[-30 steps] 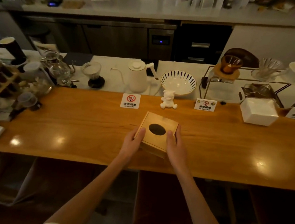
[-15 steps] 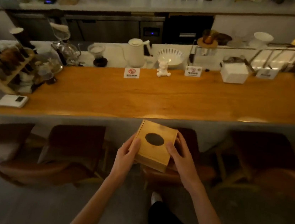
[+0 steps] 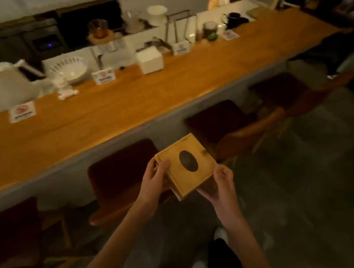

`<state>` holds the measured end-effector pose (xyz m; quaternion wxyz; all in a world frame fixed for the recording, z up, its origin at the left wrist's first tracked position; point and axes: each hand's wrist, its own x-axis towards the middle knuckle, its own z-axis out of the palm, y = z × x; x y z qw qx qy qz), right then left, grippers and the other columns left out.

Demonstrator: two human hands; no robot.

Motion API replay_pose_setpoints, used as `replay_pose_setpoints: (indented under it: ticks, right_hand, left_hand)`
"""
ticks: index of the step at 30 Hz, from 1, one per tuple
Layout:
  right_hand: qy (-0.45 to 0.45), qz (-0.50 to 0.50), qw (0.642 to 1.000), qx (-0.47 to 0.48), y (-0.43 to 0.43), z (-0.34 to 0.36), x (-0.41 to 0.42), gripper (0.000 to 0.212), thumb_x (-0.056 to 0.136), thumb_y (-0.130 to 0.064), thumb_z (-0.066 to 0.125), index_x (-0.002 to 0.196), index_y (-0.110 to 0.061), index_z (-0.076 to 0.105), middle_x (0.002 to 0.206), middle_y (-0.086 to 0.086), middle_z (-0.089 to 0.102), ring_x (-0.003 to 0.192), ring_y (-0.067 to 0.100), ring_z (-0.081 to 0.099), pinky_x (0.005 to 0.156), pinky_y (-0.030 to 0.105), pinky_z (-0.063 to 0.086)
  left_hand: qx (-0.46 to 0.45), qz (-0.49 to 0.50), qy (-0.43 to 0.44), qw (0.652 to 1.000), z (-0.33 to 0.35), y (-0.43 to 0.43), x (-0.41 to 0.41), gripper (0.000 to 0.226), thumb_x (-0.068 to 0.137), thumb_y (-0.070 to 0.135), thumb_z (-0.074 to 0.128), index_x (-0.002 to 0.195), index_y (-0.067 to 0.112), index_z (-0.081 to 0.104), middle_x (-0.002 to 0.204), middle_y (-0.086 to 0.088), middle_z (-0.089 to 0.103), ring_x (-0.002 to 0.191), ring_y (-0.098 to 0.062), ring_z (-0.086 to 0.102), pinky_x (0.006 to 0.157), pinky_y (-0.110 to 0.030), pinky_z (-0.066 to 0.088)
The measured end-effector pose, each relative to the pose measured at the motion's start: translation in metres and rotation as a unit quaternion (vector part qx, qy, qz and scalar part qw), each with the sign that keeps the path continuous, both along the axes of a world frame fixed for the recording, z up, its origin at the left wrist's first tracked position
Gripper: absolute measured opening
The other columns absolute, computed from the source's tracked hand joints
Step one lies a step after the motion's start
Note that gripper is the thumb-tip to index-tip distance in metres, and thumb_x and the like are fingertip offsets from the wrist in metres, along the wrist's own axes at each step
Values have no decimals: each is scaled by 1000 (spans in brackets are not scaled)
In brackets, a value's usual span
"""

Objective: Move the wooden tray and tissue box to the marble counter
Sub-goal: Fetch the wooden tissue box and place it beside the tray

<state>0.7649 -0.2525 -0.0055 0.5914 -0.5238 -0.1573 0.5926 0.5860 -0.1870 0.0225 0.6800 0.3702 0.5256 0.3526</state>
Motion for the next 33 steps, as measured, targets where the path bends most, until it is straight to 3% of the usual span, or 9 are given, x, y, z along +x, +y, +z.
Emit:
replay_pose_setpoints:
  ticks: [3, 4, 8, 11, 15, 19, 25, 29, 33]
  right_hand:
    - [-27, 7, 999, -22, 2, -6, 92, 85, 71, -71, 73, 136, -23, 50, 137, 6, 61, 123, 24, 64, 95, 46, 57]
    - [-33, 10, 999, -31, 4, -6, 127, 87, 69, -73, 73, 136, -22, 52, 135, 5, 63, 120, 22, 66, 93, 42, 58]
    - [-58, 14, 997, -45, 14, 3, 262, 50, 86, -52, 61, 129, -27, 60, 131, 5, 65, 114, 18, 69, 90, 40, 59]
    - [-95, -48, 993, -48, 30, 22, 348, 53, 84, -54, 62, 130, -28, 59, 129, 5, 65, 114, 22, 68, 91, 43, 60]
    - [-90, -178, 979, -44, 57, 40, 443, 48, 87, -47, 63, 129, -24, 61, 126, 5, 65, 110, 19, 67, 80, 39, 62]
    - [-104, -231, 967, -30, 99, 40, 554, 54, 84, -50, 64, 133, -27, 57, 126, 1, 65, 111, 20, 67, 87, 43, 61]
    - [-56, -154, 986, -11, 195, 25, 704, 57, 87, -52, 62, 138, -29, 54, 135, 4, 62, 122, 25, 63, 94, 43, 58]
    - [-47, -108, 993, -13, 277, 22, 807, 58, 90, -56, 55, 142, -29, 49, 139, 5, 60, 125, 25, 61, 101, 48, 54]
    - [-100, -59, 992, -38, 346, 35, 913, 60, 88, -64, 50, 141, -35, 49, 135, -1, 63, 119, 20, 64, 99, 43, 53]
  left_hand:
    - [0, -74, 21, 997, -7, 25, 85, 65, 83, 59, 58, 141, 33, 44, 133, 1, 61, 118, -24, 63, 98, -54, 53]
    - [-1, -89, 24, 996, -10, 34, 120, 61, 86, 58, 56, 141, 34, 45, 132, 1, 61, 117, -23, 63, 97, -53, 54]
    - [7, -161, 15, 987, -15, 66, 262, 41, 99, 50, 45, 138, 36, 49, 130, 1, 63, 113, -21, 65, 88, -43, 55]
    - [24, -208, -2, 978, -3, 92, 364, 52, 98, 53, 44, 147, 35, 38, 138, 1, 57, 118, -19, 61, 91, -41, 52]
    - [-21, -260, -60, 963, 19, 116, 484, 83, 92, 56, 57, 157, 43, 5, 148, 8, 40, 116, -14, 57, 106, -53, 46]
    - [-27, -298, -51, 953, 22, 150, 606, 88, 84, 55, 63, 156, 39, 15, 135, 8, 48, 114, -15, 56, 107, -54, 45]
    - [-1, -259, -52, 964, 10, 246, 736, 73, 90, 43, 65, 151, 46, 24, 134, 4, 52, 120, -23, 58, 103, -53, 49]
    - [18, -253, -46, 966, 9, 318, 823, 77, 86, 48, 69, 148, 52, 24, 140, 0, 51, 120, -25, 59, 101, -53, 50]
    - [10, -247, -34, 968, 19, 377, 917, 84, 82, 49, 71, 151, 47, 23, 140, -2, 51, 117, -23, 61, 81, -34, 58]
